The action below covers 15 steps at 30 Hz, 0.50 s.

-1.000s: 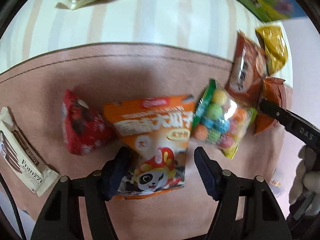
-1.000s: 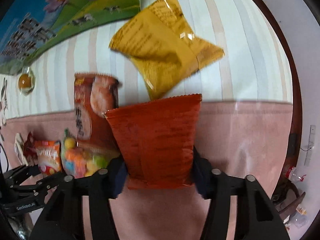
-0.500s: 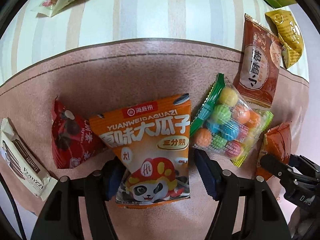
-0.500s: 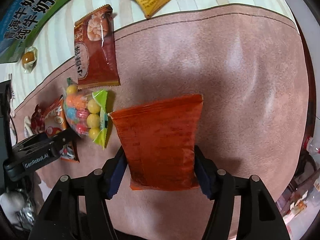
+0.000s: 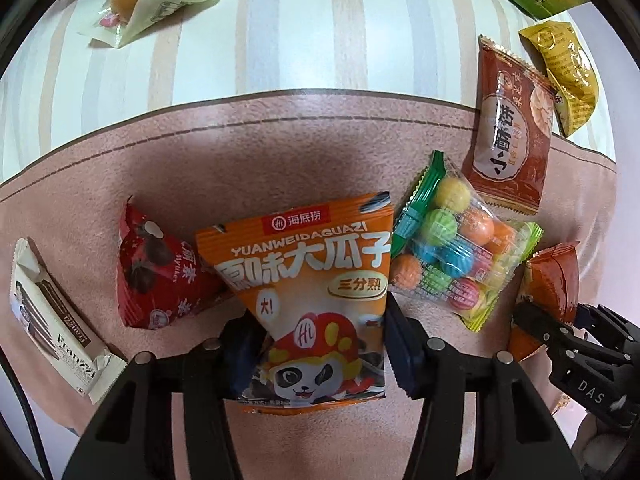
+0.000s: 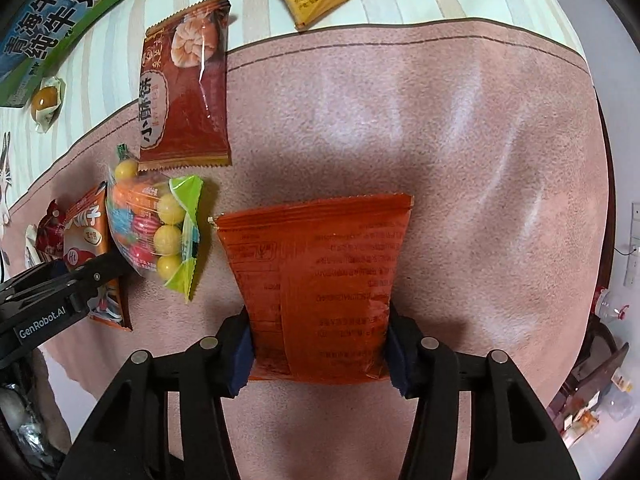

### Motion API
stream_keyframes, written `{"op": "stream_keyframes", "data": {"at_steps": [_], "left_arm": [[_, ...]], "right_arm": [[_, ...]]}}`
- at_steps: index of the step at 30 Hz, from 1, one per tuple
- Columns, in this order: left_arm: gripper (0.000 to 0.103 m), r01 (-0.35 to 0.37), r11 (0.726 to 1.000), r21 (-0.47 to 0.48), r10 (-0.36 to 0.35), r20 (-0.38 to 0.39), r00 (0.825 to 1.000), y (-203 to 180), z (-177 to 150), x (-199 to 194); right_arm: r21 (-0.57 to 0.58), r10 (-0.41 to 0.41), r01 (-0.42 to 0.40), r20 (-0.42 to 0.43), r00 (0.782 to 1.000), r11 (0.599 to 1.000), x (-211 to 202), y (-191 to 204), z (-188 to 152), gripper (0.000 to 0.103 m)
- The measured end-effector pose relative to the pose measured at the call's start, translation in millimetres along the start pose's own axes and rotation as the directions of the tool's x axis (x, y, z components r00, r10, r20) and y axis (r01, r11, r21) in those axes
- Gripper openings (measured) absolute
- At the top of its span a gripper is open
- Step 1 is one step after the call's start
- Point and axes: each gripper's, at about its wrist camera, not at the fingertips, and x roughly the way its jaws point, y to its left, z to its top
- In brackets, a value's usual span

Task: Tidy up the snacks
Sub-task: 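Carry both orange bags into the cardboard box and open both grippers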

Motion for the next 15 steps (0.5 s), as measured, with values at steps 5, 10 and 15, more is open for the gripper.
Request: {"op": "stream_keyframes", "data": {"at_steps": [5,10,15], "left_arm": [[0.051,0.061,0.998,0.022,-0.061,-0.021,0.998,6.9,-10.0,-22.7],[0.051,0.089,0.994,0.065,-0.087,-0.031,0.996,1.3,-26.9,-41.7],[0.051,0.13,0.986,0.1,-0.131,0.002,0.991,-4.1,-35.9,-79.1]], "right_arm": [[0.014,0.049,-0.049,0.007,0.999,0.999,-10.8,-21.4,1.2,0.05],[0.026,0.1,-0.101,0.033,0.994,0.995,-30.2,-26.8,1.1,0.049],[0.023,0.184,-0.187,0.085,0.979,0.982,-67.4,-28.7,-1.0,0.049]]}}
